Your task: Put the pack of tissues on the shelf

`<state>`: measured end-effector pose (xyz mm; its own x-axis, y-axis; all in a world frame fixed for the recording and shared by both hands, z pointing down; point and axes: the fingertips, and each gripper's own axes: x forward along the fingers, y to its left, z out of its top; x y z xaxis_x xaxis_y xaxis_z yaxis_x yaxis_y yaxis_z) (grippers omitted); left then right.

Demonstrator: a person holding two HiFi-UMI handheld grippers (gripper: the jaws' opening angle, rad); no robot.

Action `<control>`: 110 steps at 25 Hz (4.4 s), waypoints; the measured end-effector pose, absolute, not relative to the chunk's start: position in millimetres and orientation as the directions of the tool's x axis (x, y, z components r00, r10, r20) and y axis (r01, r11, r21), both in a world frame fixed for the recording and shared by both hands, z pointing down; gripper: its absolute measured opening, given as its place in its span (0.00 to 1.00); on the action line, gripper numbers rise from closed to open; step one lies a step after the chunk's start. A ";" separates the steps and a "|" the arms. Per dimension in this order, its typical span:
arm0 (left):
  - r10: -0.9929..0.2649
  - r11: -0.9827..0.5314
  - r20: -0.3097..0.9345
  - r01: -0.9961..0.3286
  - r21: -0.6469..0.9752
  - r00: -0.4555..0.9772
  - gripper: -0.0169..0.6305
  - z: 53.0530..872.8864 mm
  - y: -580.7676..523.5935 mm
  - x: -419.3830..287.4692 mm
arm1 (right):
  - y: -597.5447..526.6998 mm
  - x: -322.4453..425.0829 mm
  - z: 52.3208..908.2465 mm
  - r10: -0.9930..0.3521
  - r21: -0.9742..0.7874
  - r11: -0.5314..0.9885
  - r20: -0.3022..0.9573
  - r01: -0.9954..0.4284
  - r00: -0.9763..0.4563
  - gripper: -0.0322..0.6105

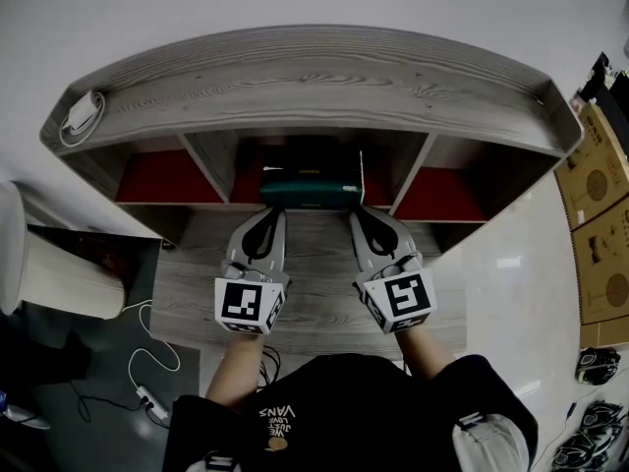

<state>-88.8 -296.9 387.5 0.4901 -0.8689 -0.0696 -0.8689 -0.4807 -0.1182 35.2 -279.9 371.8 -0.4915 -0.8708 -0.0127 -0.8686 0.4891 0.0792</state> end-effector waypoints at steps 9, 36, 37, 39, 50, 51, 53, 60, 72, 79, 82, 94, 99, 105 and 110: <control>-0.865 -0.490 -0.055 -0.863 -0.121 0.498 0.11 386.6 -311.3 -86.9 | -298.2 37.1 370.8 -0.883 0.083 0.467 -0.007 -0.881 -0.469 0.05; -0.876 -0.481 0.027 -0.868 -0.126 0.482 0.11 388.3 -347.4 -87.0 | -330.0 34.5 371.5 -0.900 0.084 0.437 0.048 -0.896 -0.434 0.05; -0.876 -0.481 0.026 -0.868 -0.125 0.482 0.11 388.3 -347.6 -87.0 | -330.1 34.5 371.7 -0.900 0.084 0.436 0.049 -0.896 -0.433 0.05; -0.874 -0.484 0.020 -0.867 -0.121 0.485 0.11 387.9 -347.4 -86.7 | -330.0 34.9 371.5 -0.900 0.080 0.436 0.043 -0.896 -0.434 0.05; -0.877 -0.476 -0.027 -0.874 -0.100 0.480 0.11 385.9 -332.5 -94.1 | -316.7 39.5 365.3 -0.895 0.034 0.444 -0.027 -0.896 -0.445 0.05; -0.878 -0.473 -0.027 -0.875 -0.100 0.478 0.11 386.4 -329.7 -94.7 | -314.0 39.3 365.5 -0.894 0.033 0.446 -0.029 -0.894 -0.447 0.05; -0.879 -0.471 -0.027 -0.877 -0.099 0.475 0.11 387.3 -323.0 -95.5 | -308.2 38.6 365.5 -0.890 0.032 0.453 -0.035 -0.891 -0.454 0.05; -0.883 -0.464 -0.028 -0.881 -0.094 0.468 0.11 390.9 -288.7 -102.1 | -281.4 34.8 370.6 -0.875 0.024 0.481 -0.047 -0.877 -0.481 0.05; -0.909 -0.413 -0.032 -0.909 -0.060 0.415 0.11 403.8 -215.8 -125.5 | -219.9 19.2 391.2 -0.841 0.008 0.541 -0.029 -0.841 -0.541 0.05; -0.916 -0.400 0.000 -0.916 -0.034 0.400 0.11 422.2 -172.6 -139.1 | -178.3 6.2 410.6 -0.815 0.004 0.579 0.039 -0.816 -0.578 0.05; -0.921 -0.391 0.017 -0.920 -0.024 0.390 0.11 431.8 -154.9 -145.7 | -163.0 4.0 419.2 -0.814 -0.003 0.579 0.053 -0.815 -0.578 0.05; -0.908 -0.413 0.073 -0.911 -0.008 0.412 0.11 466.4 -94.4 -154.7 | -111.4 -2.2 455.3 -0.808 -0.022 0.577 0.129 -0.817 -0.574 0.05; -0.906 -0.409 0.115 -0.912 0.011 0.408 0.11 486.3 -71.4 -161.3 | -97.1 -1.5 469.6 -0.811 -0.028 0.569 0.149 -0.822 -0.566 0.05; -0.910 -0.387 0.146 -0.922 0.030 0.387 0.11 500.8 -50.9 -173.4 | -79.5 -5.7 485.6 -0.799 -0.018 0.579 0.188 -0.815 -0.572 0.05; -0.912 -0.380 0.158 -0.925 0.018 0.378 0.11 507.4 -38.0 -181.5 | -66.9 -10.7 505.3 -0.790 -0.046 0.580 0.212 -0.813 -0.575 0.05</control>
<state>-181.5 -38.0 507.4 0.3782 -0.9121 0.1584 -0.9247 -0.3802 0.0184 -10.7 -66.9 505.3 -0.5754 -0.7899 0.2119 -0.8133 0.5800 -0.0463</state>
